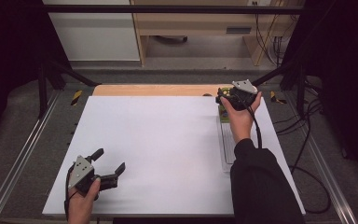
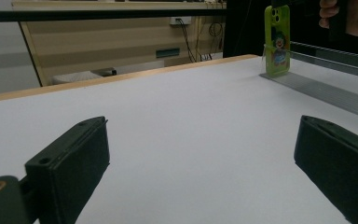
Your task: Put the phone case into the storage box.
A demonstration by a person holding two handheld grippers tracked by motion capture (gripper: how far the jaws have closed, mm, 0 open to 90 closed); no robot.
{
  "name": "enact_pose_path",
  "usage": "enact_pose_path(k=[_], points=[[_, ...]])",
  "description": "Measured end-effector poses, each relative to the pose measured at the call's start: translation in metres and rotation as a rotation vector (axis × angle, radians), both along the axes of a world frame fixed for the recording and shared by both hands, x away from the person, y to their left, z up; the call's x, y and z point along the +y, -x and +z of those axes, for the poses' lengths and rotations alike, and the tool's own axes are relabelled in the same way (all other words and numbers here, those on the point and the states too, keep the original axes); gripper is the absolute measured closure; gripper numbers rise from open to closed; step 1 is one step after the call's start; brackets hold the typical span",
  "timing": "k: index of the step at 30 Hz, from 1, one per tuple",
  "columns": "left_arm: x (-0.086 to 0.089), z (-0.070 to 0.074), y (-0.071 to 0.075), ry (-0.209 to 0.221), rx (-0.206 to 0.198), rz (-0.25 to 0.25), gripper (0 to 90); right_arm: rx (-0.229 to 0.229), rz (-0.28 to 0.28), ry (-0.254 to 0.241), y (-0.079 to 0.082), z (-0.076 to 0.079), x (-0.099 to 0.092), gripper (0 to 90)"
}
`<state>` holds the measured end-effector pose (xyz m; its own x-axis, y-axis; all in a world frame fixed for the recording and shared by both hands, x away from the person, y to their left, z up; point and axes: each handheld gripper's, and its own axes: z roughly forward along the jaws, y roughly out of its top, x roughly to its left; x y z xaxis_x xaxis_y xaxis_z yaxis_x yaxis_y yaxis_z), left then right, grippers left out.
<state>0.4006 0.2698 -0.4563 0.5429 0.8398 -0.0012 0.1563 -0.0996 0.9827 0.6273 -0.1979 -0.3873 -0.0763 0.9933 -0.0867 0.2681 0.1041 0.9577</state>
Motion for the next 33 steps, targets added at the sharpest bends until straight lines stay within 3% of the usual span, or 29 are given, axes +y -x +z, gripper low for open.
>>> enact_pose_path(k=[14,33], points=[[0.000,0.000,0.000,0.002,0.000,0.001,2.8,-0.005,0.002,-0.021,0.005,0.006,-0.002,4.3],[0.000,0.000,0.000,-0.001,-0.001,0.001,2.8,0.006,0.045,-0.030,0.013,0.013,0.000,3.9]])
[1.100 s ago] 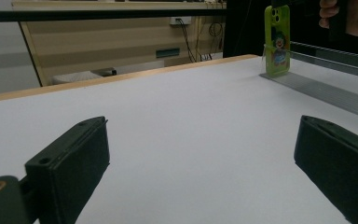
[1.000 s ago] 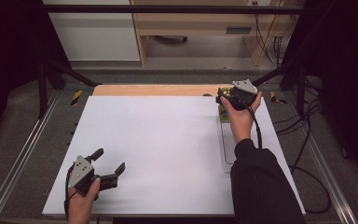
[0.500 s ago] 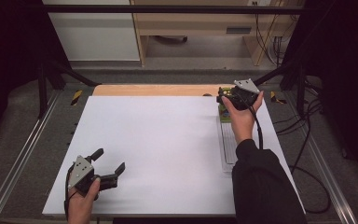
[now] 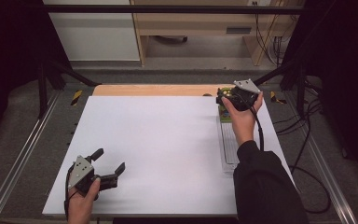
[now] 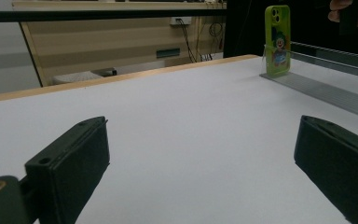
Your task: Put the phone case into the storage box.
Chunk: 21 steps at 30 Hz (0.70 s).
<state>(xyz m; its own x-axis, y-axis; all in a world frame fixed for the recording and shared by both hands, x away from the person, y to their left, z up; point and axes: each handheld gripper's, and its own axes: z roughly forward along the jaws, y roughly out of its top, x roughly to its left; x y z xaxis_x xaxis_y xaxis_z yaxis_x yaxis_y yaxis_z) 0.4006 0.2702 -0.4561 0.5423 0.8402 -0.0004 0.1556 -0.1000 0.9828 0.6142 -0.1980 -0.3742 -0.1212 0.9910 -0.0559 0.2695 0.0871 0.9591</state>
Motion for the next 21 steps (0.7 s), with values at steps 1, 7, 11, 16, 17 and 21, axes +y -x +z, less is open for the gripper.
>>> enact_pose_path(k=[1,7,11,16,17,21], points=[[0.000,0.000,0.000,0.000,0.000,0.001,2.8,0.001,0.002,0.000,0.001,0.001,0.000,3.9],[0.000,0.000,0.000,0.000,-0.001,0.001,2.8,0.000,0.018,0.004,0.005,0.004,0.002,4.0],[0.000,0.000,0.000,-0.001,-0.001,0.000,2.8,0.010,0.030,0.004,0.007,0.005,0.004,3.9],[0.000,0.000,0.000,0.000,-0.001,0.001,2.8,0.018,0.049,0.002,0.010,0.007,0.006,3.8],[0.000,0.000,0.000,0.000,-0.001,0.001,2.8,0.021,0.052,0.001,0.011,0.007,0.006,3.8],[0.000,0.000,0.000,-0.001,-0.001,0.001,2.8,0.035,0.075,-0.011,0.014,0.010,0.007,3.9]])
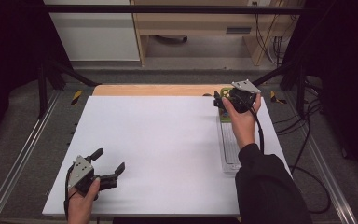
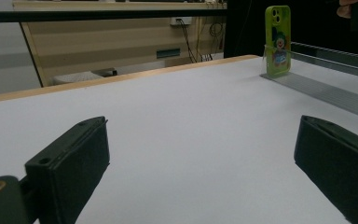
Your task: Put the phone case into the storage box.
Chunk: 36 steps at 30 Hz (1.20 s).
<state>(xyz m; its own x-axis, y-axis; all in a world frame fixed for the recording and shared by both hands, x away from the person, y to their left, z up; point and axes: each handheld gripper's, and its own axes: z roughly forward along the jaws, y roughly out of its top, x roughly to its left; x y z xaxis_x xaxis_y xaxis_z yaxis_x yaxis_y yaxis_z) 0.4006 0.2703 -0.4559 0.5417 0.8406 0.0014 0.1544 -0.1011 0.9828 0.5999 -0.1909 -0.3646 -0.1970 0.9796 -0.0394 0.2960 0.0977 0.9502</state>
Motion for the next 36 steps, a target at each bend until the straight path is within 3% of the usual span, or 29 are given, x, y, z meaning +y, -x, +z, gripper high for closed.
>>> enact_pose_path(k=[10,36], points=[[0.000,0.000,0.000,0.000,0.000,-0.002,2.7,0.004,0.034,-0.005,0.011,0.009,-0.002,4.6],[-0.002,-0.001,-0.001,-0.006,0.007,-0.001,2.7,0.019,0.103,-0.042,0.037,0.013,-0.005,5.9]])
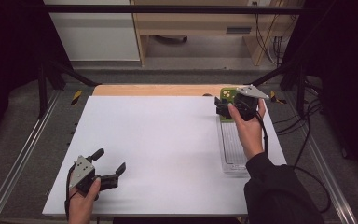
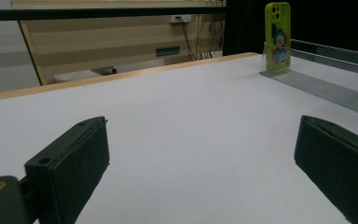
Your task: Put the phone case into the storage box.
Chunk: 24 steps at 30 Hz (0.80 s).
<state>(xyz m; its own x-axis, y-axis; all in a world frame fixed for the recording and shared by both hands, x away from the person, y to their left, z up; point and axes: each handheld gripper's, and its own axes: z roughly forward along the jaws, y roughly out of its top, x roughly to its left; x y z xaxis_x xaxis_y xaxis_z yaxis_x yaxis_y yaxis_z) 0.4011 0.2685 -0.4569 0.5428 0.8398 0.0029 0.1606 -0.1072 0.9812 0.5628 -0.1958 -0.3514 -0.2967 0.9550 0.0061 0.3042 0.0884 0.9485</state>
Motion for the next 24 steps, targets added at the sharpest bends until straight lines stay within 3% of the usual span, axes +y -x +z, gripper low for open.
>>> enact_pose_path(k=[16,24], points=[[0.001,-0.001,-0.001,0.005,0.003,0.000,2.5,-0.007,0.030,-0.009,0.018,0.007,-0.010,7.9],[0.004,-0.002,-0.001,0.018,0.006,0.011,2.5,-0.023,0.028,-0.032,0.033,0.008,-0.024,7.0]])
